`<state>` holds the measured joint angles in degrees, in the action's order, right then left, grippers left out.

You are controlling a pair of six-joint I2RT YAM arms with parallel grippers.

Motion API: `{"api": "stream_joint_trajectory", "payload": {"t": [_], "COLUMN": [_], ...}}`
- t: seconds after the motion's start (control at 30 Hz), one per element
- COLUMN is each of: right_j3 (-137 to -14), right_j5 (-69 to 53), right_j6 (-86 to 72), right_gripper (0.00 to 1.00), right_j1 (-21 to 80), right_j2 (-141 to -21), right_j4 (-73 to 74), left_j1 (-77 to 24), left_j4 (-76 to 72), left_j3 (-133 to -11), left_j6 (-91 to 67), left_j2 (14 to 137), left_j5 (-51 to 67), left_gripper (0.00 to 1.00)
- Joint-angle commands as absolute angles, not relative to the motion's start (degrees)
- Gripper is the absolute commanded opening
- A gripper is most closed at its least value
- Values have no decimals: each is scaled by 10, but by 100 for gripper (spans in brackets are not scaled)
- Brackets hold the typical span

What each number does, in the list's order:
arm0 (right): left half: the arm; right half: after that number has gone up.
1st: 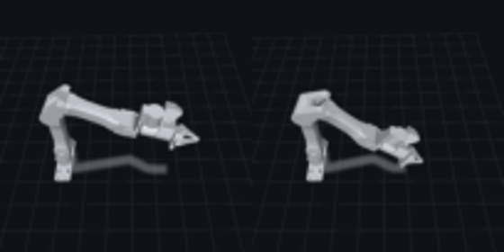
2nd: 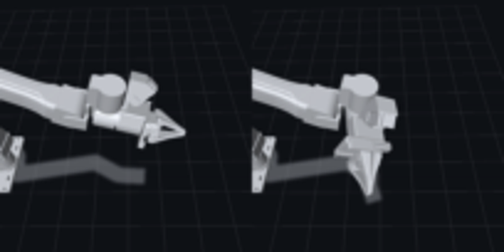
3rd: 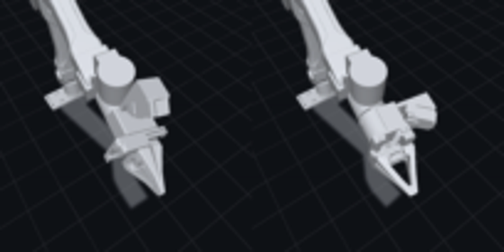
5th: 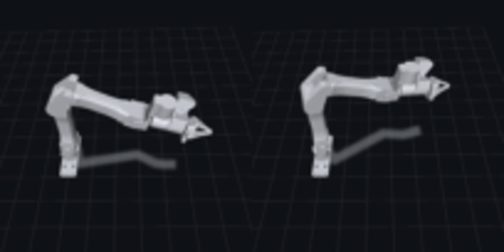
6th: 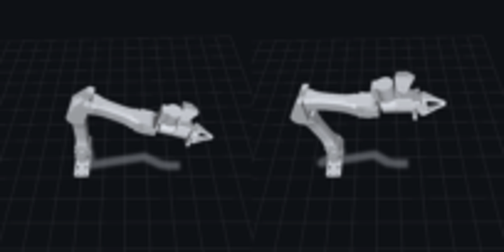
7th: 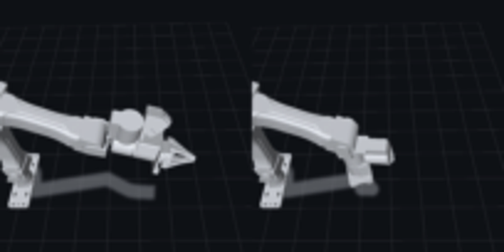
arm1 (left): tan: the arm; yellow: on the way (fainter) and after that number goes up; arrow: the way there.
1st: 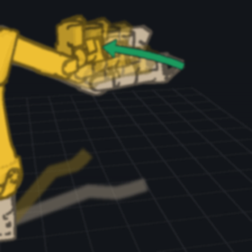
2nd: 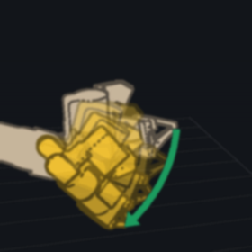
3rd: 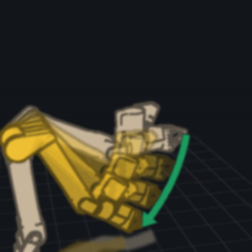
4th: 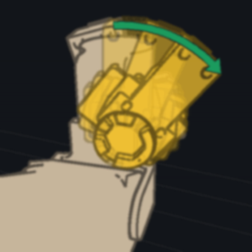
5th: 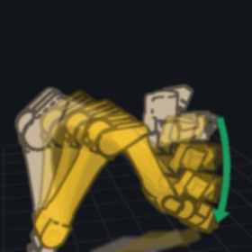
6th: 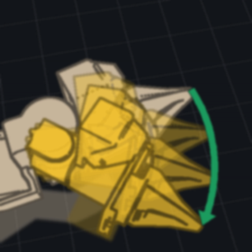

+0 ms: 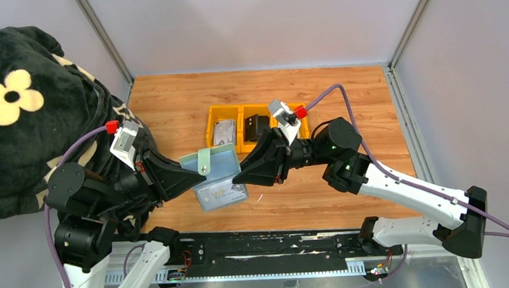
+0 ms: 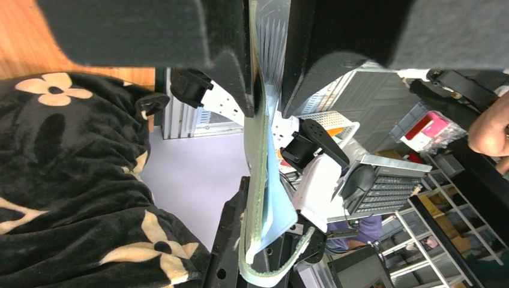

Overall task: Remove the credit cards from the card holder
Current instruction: Open the card holder.

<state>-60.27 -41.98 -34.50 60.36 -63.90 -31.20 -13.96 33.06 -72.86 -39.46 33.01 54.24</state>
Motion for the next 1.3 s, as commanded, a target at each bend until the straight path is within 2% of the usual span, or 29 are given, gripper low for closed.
{"api": "stream_joint_trajectory", "payload": {"t": [0.0,0.27,0.33,0.53,0.73,1.0,1.17,1.27], "right_j3": [-609,-662,-667,-676,-717,-739,-774,-792], "right_j5": [-403,-394,-369,-344,-377,-401,-512,-526], "right_j6": [-314,-294,-289,-315,-345,-345,-329,-286], "right_gripper": [24,18,13,13,29,29,39,46], "right_j1": [611,610,610,609,610,610,611,611], "right_j2": [-624,-648,-647,-660,-690,-705,-727,-726], "right_j4": [-300,-261,-258,-304,-320,-308,-268,-191], "left_j1": [-140,-140,-139,-140,-140,-140,-140,-140], "left_j4": [286,263,245,241,272,344,402,442], "left_j3": [-730,-727,-726,-718,-722,-735,-753,-766], "left_j6": [-431,-459,-474,-476,-446,-374,-312,-267], "left_j2": [334,336,337,336,337,347,360,366], "left_j5": [574,611,633,642,629,625,620,602], "left_gripper": [0,0,0,0,0,0,0,0]}}
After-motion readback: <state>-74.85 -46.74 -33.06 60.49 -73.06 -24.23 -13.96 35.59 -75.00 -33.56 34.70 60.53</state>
